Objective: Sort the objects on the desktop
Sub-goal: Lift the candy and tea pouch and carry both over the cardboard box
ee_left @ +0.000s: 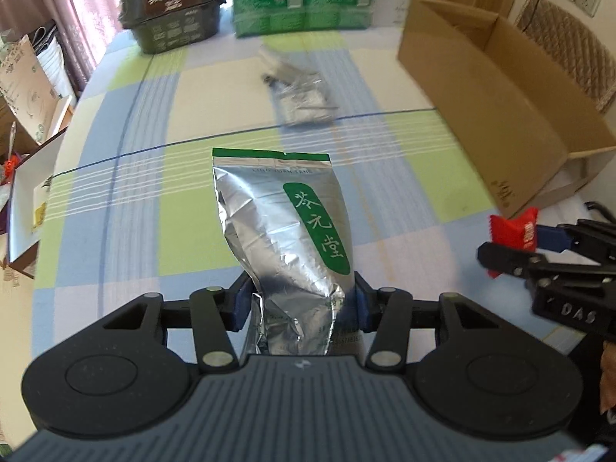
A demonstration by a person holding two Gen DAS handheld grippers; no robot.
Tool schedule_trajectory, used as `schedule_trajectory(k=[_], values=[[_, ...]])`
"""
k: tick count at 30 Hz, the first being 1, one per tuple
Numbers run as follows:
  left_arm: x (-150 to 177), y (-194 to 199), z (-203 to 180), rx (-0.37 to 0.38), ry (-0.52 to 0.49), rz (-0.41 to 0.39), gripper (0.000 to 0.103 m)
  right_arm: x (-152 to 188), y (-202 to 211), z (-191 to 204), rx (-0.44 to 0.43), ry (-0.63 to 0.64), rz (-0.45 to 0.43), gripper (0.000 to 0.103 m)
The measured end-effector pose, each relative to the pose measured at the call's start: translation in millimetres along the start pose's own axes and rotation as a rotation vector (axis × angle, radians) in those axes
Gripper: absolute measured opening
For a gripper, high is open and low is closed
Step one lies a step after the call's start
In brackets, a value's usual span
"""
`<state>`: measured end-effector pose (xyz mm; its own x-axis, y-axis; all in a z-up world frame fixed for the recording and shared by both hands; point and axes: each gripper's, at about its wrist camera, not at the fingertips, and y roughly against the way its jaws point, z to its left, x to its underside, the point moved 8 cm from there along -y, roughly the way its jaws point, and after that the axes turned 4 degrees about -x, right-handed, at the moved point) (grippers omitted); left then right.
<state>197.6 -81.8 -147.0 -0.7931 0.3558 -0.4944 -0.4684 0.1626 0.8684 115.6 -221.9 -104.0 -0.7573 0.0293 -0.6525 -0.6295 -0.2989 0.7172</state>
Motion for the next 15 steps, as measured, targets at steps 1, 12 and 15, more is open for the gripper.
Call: schedule_trajectory(k=[1, 12, 15], values=[[-0.6, 2.6, -7.5, 0.007, 0.001, -0.008, 0.045, -1.4, 5.1, -3.3, 0.008, 0.003, -0.004, 0.044], [-16.9, 28.7, -81.9, 0.085, -0.084, -0.069, 0.045, -24.7, 69.9, -52.9, 0.104, -0.049, -0.086, 0.044], [-24.0, 39.1, -96.7, 0.097, -0.111, -0.088, 0.045, -29.9, 86.8, -65.2, 0.123, -0.059, -0.110, 0.044]])
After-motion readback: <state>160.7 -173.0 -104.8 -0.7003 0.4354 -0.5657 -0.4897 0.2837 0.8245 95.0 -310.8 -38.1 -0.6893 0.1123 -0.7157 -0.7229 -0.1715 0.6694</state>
